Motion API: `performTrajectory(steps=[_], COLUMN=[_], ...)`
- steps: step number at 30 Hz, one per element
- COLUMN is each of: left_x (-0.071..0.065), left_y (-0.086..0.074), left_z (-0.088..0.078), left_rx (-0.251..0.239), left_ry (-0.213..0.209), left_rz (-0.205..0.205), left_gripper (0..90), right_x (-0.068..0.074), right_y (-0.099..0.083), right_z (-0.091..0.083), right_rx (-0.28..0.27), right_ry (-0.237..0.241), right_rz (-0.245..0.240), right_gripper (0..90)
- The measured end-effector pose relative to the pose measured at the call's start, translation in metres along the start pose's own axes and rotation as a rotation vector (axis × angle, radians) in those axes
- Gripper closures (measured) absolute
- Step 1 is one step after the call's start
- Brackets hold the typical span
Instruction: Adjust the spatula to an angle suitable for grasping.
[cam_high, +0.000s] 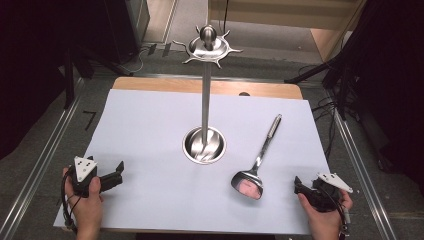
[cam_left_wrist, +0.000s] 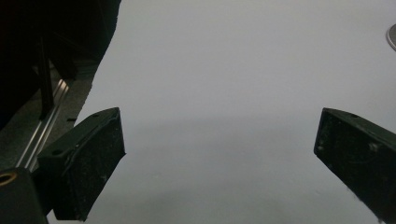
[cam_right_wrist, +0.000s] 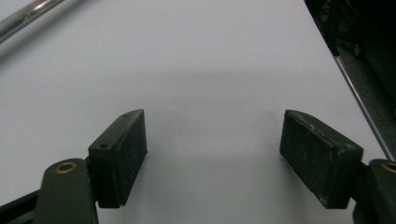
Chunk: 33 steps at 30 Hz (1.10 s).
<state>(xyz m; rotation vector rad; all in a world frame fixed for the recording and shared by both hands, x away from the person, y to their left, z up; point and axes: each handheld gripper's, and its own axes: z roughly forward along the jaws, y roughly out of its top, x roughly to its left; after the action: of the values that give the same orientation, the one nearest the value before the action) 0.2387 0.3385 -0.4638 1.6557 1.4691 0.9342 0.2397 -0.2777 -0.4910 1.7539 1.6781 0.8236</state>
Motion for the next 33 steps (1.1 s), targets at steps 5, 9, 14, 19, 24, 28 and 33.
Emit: performTrajectory(steps=[5, 9, 14, 19, 24, 28, 33], left_x=[0.0, 0.0, -0.001, 0.0, -0.001, -0.001, -0.001], left_y=[-0.001, -0.001, -0.002, -0.002, -0.001, -0.002, -0.001], left_z=[-0.002, -0.003, -0.004, -0.004, -0.004, -0.004, -0.004], left_rx=[-0.02, -0.03, -0.04, -0.042, -0.036, -0.038, -0.036], left_ry=[0.016, 0.014, 0.009, 0.007, 0.012, 0.012, 0.012], left_rz=[-0.014, -0.01, 0.005, -0.01, 0.005, 0.006, 0.003], left_gripper=[2.5, 2.5, 2.6, 2.6, 2.6, 2.8, 3.0], right_x=[0.003, 0.011, 0.021, 0.034, 0.052, 0.069, 0.079], right_y=[0.003, 0.008, 0.017, 0.035, 0.047, 0.054, 0.065], right_z=[-0.004, -0.008, -0.009, -0.001, 0.002, 0.004, 0.015], right_rx=[-0.045, -0.055, -0.046, 0.012, 0.023, 0.034, 0.044], right_ry=[0.033, 0.068, 0.092, 0.162, 0.204, 0.224, 0.204], right_rz=[-0.009, -0.047, -0.073, -0.071, -0.078, -0.083, -0.083], right_gripper=[51.7, 69.4, 74.6, 84.5, 90.0, 90.0, 90.0])
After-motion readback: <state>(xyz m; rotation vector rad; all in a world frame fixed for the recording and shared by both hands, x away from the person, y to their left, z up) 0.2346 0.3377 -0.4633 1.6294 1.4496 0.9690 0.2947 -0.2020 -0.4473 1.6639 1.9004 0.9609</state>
